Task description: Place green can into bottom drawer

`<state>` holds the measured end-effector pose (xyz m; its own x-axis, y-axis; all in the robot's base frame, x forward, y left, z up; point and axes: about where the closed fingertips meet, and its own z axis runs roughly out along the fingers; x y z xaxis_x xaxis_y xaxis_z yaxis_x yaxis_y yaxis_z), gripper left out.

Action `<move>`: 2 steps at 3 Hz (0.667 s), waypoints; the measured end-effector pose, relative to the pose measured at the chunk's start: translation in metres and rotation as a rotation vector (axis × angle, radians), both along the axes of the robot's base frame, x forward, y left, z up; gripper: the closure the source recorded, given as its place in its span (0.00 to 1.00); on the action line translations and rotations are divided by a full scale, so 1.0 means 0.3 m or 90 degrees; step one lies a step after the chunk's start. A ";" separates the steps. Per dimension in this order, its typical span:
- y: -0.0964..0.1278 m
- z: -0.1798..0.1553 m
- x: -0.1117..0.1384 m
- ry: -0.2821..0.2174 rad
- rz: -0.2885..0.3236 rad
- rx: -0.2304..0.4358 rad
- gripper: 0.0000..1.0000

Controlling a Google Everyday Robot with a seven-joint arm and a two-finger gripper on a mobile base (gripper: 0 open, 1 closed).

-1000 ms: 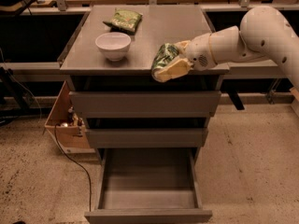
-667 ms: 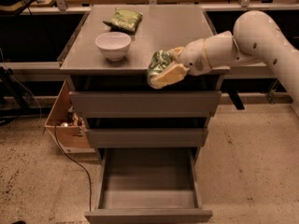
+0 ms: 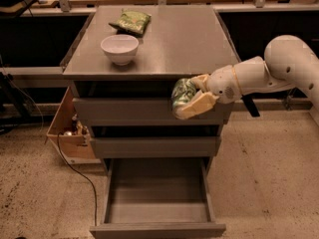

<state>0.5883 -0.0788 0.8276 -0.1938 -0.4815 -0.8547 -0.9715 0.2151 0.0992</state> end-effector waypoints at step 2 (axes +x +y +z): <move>-0.184 -0.217 -0.146 -0.006 -0.008 -0.046 1.00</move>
Offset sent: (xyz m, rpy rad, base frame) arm -0.0568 -0.0990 -0.1159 -0.1472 -0.0483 -0.0469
